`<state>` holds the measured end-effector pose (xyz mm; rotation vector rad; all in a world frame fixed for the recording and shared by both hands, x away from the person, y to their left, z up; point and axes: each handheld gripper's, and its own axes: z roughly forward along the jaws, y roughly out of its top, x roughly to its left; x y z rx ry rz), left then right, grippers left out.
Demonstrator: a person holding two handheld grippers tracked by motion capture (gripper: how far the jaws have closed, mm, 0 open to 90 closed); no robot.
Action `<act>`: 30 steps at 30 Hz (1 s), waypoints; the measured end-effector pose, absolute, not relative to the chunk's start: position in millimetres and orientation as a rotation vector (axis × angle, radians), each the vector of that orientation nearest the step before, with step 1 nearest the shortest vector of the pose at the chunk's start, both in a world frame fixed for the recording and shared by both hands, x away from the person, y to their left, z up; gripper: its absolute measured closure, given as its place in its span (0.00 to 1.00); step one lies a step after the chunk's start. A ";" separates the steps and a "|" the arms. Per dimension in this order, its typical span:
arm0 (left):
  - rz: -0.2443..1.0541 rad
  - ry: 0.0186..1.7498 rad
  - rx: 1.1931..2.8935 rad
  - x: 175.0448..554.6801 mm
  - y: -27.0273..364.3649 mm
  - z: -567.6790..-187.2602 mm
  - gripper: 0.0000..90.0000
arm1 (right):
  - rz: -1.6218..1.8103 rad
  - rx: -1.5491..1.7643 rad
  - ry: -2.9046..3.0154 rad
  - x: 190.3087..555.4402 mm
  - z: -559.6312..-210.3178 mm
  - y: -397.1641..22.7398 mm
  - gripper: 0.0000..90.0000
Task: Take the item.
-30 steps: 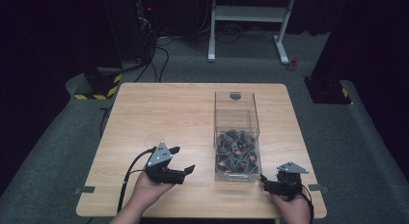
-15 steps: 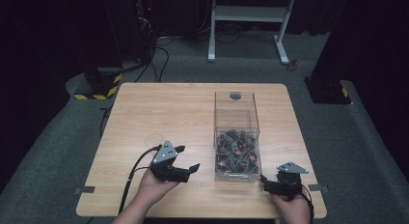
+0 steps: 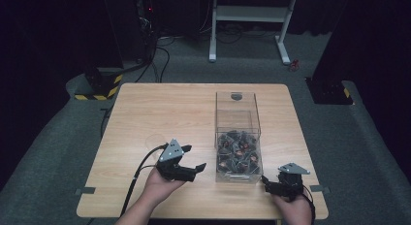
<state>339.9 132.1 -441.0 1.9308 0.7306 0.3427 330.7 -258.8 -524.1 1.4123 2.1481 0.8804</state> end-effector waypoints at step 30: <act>0.278 0.691 1.919 356.0 96.8 -437.3 0.23 | 0.881 1.403 2.151 330.9 -524.2 -259.0 0.15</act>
